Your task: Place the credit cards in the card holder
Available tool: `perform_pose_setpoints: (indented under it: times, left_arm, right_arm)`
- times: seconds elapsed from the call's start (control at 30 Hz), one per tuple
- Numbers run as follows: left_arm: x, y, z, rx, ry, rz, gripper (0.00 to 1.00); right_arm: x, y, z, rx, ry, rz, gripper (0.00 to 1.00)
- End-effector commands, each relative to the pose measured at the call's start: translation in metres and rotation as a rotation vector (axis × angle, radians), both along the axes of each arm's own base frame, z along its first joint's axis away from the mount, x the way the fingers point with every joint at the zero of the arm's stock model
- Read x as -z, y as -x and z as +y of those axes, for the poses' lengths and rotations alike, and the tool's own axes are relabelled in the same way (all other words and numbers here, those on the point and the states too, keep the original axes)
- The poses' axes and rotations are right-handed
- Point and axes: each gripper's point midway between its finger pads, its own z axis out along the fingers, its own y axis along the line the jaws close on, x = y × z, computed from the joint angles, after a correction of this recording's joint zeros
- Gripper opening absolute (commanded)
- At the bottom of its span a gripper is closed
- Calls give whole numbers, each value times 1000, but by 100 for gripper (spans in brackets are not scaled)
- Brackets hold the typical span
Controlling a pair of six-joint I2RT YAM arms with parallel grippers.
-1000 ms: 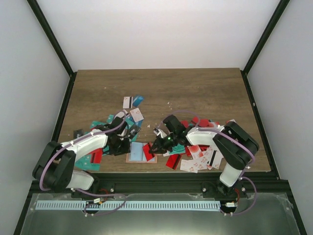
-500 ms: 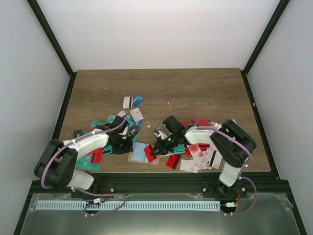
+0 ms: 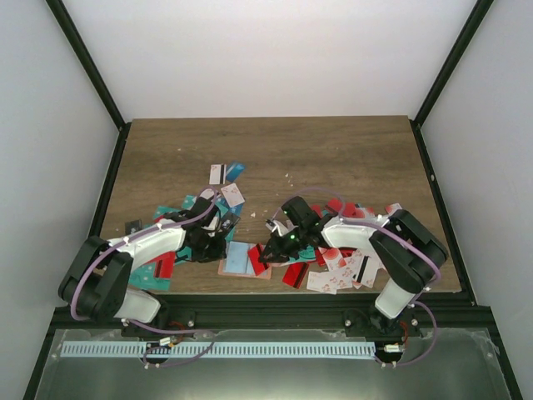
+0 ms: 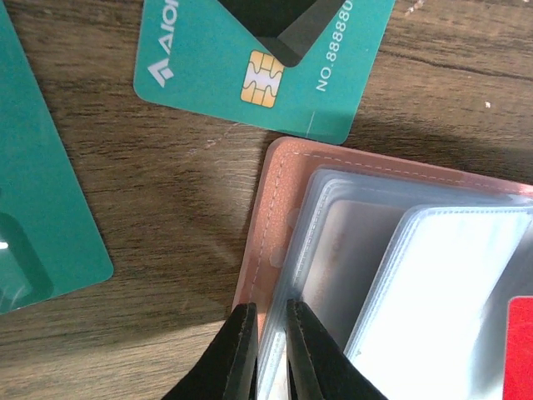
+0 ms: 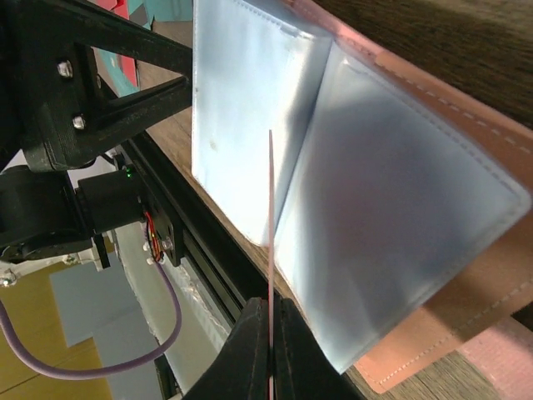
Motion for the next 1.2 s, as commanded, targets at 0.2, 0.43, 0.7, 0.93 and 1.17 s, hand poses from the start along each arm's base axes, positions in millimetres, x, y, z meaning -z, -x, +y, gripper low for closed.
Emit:
perform_pose_setpoints:
  times: [0.2,0.43,0.7,0.93,1.17]
  left_arm:
    - [15,14,10,5,-59,52,12]
    - [14,16,9,14,-56,50,11]
    - [14,16,7,18,-53,51,11]
    - [14,17,8,18,-60,61,11]
    - [13,16,10,13,-78,62,11]
  right_arm:
    - [9,-2,2,9,-10,22,1]
    - [9,-5,6,1,-31,19,1]
    - [2,-7,12,-14,-77,-5,1]
    - [6,-13,12,3,-68,-32,1]
    - [7,-22,10,37,-38,-85,1]
